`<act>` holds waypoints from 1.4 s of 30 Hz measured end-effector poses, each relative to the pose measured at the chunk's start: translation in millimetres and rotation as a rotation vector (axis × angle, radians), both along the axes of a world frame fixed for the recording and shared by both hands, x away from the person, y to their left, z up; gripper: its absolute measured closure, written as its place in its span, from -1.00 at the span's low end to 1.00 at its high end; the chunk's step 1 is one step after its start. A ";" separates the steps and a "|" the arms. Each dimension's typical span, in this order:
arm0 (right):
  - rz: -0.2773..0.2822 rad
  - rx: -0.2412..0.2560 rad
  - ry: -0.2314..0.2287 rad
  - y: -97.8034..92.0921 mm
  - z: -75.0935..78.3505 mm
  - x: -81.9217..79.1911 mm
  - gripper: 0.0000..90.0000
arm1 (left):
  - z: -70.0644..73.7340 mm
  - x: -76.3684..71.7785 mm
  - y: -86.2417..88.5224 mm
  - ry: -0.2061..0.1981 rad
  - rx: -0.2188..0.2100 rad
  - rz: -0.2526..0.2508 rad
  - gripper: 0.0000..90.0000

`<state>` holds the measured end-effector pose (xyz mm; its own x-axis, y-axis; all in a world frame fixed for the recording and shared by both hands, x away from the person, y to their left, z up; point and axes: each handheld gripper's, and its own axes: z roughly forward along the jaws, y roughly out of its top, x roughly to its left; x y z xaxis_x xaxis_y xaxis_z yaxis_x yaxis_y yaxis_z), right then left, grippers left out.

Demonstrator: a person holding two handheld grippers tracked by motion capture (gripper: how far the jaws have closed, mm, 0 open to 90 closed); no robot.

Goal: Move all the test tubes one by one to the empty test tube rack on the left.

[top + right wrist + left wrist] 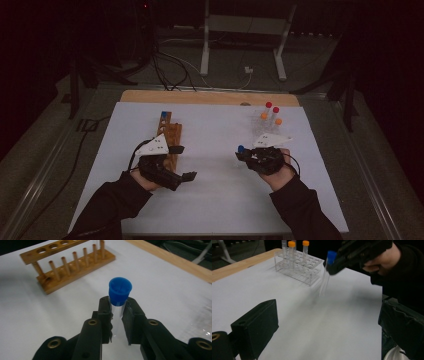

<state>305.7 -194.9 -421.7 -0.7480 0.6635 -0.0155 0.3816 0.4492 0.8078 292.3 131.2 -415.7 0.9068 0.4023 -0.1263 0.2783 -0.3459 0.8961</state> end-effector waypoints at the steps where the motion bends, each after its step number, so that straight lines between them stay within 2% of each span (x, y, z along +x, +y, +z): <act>1: 0.007 0.000 0.002 1.8 -1.0 -1.6 0.71 | 0.3 0.4 -2.2 0.000 -0.002 -0.003 -0.92; 11: 0.067 0.011 0.024 15.0 -8.0 -12.6 0.71 | 5.0 4.6 -28.2 -0.013 0.001 -0.060 -0.89; 15: 0.084 0.016 0.026 18.7 -8.3 -16.2 0.71 | 7.8 6.3 -37.6 -0.019 -0.011 -0.080 -0.85; 23: 0.126 0.014 0.030 27.3 -9.6 -23.0 0.71 | 8.0 9.7 -56.3 -0.028 -0.014 -0.120 -0.61; 26: 0.135 0.015 0.033 29.9 -10.5 -24.3 0.71 | 5.5 11.3 -62.3 -0.032 -0.005 -0.123 -0.46; 33: 0.147 0.016 0.030 31.9 -9.7 -26.2 0.71 | -1.4 13.9 -72.1 -0.046 0.009 -0.128 0.06; 37: 0.150 0.019 0.029 32.5 -8.8 -27.0 0.71 | -5.0 15.1 -77.0 -0.053 0.031 -0.128 0.27; 42: 0.151 0.014 0.028 32.7 -9.0 -27.0 0.71 | -5.9 16.3 -79.8 -0.064 0.036 -0.131 0.51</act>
